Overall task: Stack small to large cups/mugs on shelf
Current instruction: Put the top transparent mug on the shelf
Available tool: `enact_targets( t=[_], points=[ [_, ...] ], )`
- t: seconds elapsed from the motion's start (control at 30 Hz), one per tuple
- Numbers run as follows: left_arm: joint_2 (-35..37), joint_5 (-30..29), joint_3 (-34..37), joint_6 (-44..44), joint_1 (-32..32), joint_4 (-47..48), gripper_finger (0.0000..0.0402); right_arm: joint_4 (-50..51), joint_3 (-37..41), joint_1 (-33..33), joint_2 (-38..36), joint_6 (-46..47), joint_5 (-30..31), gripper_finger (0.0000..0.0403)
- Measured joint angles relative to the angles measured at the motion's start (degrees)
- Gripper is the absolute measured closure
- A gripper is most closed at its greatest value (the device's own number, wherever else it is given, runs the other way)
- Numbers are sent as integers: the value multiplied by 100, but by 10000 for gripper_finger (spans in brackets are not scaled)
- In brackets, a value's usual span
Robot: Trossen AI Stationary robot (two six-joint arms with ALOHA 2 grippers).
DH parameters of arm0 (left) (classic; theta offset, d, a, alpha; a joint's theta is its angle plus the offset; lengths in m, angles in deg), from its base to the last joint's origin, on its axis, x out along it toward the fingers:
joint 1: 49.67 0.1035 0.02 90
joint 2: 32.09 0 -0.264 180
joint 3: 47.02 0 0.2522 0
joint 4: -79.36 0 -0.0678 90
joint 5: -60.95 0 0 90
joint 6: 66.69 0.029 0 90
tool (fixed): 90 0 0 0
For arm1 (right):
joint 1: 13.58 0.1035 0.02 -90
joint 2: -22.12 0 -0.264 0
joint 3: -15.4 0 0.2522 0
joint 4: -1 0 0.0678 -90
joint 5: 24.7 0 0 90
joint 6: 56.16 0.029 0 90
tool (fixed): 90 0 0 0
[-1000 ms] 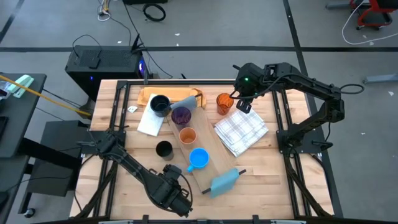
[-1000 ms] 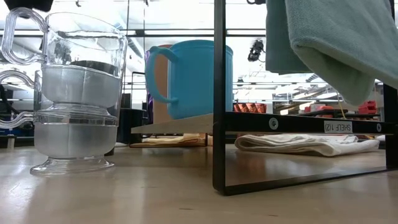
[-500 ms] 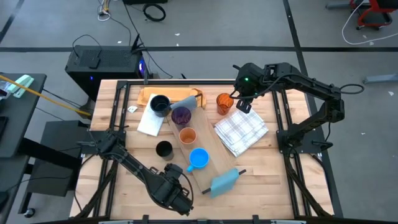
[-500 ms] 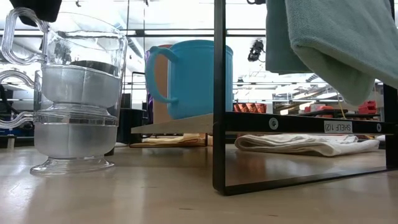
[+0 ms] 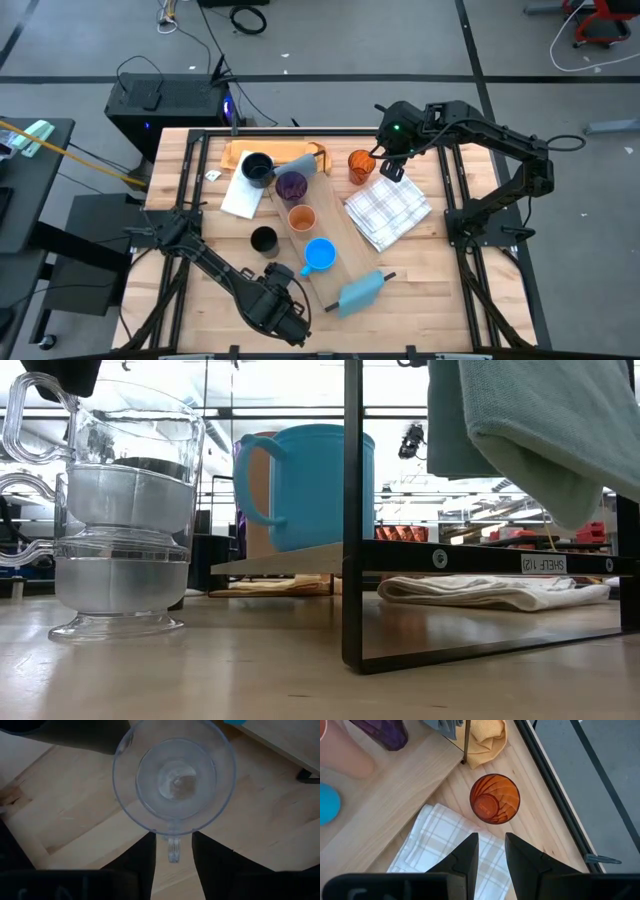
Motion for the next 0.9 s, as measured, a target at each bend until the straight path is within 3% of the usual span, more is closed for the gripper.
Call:
enact_targets(
  t=[0.6, 0.9],
  points=[
    [0, 33, -2, -46, -2, -26, 235, 0, 0, 0, 0, -1, 0, 300],
    [0, 136, -4, -44, -44, -22, 238, -2, 0, 0, 0, -2, 0, 300]
  ],
)
